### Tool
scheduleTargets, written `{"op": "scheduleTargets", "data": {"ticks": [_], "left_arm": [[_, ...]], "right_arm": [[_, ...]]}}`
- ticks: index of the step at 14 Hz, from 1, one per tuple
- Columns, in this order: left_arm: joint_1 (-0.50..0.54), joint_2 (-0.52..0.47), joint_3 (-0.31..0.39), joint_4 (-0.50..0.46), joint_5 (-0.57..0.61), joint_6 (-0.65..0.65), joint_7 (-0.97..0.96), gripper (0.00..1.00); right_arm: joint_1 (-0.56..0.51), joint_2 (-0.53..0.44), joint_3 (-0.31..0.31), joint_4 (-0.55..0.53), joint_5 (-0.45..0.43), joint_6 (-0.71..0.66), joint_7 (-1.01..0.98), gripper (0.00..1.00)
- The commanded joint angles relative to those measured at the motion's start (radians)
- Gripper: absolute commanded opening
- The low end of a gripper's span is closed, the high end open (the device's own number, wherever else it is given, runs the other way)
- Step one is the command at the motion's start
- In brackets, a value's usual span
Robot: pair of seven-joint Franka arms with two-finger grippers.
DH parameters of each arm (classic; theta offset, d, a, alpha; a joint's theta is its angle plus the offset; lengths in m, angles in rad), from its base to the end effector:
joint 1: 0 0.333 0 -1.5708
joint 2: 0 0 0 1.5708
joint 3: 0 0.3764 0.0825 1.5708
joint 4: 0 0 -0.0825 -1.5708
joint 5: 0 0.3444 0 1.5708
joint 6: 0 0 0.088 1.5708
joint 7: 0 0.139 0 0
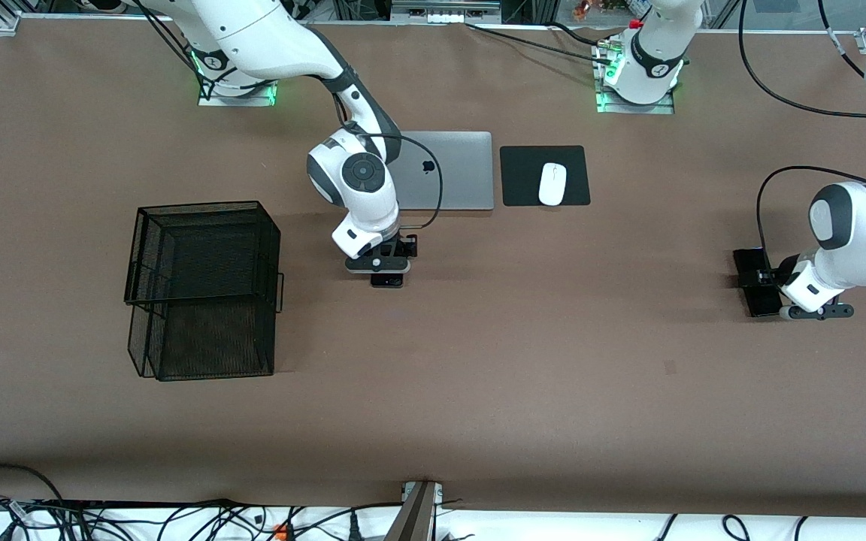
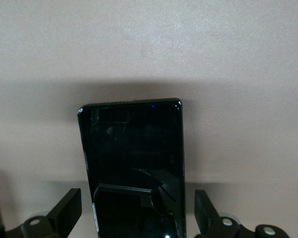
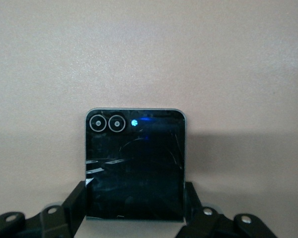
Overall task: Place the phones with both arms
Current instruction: 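Lower the flip phone into the basket while the left gripper carries the black phone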
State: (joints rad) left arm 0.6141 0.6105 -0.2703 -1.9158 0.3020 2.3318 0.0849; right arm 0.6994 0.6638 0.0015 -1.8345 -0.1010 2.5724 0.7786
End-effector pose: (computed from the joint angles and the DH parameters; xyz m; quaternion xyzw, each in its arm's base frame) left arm 0.5685 0.2281 0.2182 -0.9961 -0.0328 0.0819 0.0043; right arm 0.5103 0.4304 0.2205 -0.9989 -0.0025 -0.0464 0.0040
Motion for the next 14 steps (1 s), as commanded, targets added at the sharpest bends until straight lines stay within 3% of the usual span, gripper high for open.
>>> {"op": "scheduleTargets", "data": {"ticks": [1, 3, 5, 6, 7, 10, 14], "left_arm": [[0.021, 0.015, -0.017, 0.000, -0.056, 0.001, 0.004, 1.00], [0.019, 0.018, -0.017, 0.003, -0.104, 0.000, 0.003, 1.00], [0.013, 0.015, -0.017, 0.017, -0.104, -0.009, 0.000, 0.40], [0.013, 0.015, -0.017, 0.017, -0.104, -0.009, 0.009, 0.18], [0.013, 0.012, -0.017, 0.017, -0.104, -0.009, 0.012, 0.10], [0.006, -0.030, -0.039, 0.033, -0.103, -0.060, 0.007, 0.05], [-0.022, -0.054, -0.147, 0.269, -0.096, -0.489, -0.029, 0.06]], "right_arm": [[0.002, -0.018, -0.008, 0.018, -0.022, -0.010, -0.001, 0.20], [0.002, -0.078, -0.018, 0.062, -0.022, -0.134, -0.005, 0.20], [-0.004, -0.139, -0.037, 0.157, -0.022, -0.355, -0.016, 0.20], [-0.006, -0.166, -0.064, 0.197, -0.016, -0.462, -0.045, 0.20], [-0.008, -0.197, -0.099, 0.213, -0.003, -0.541, -0.115, 0.20], [-0.017, -0.304, -0.230, 0.178, 0.081, -0.635, -0.361, 0.20], [-0.018, -0.430, -0.443, 0.013, 0.135, -0.621, -0.716, 0.20]]}}
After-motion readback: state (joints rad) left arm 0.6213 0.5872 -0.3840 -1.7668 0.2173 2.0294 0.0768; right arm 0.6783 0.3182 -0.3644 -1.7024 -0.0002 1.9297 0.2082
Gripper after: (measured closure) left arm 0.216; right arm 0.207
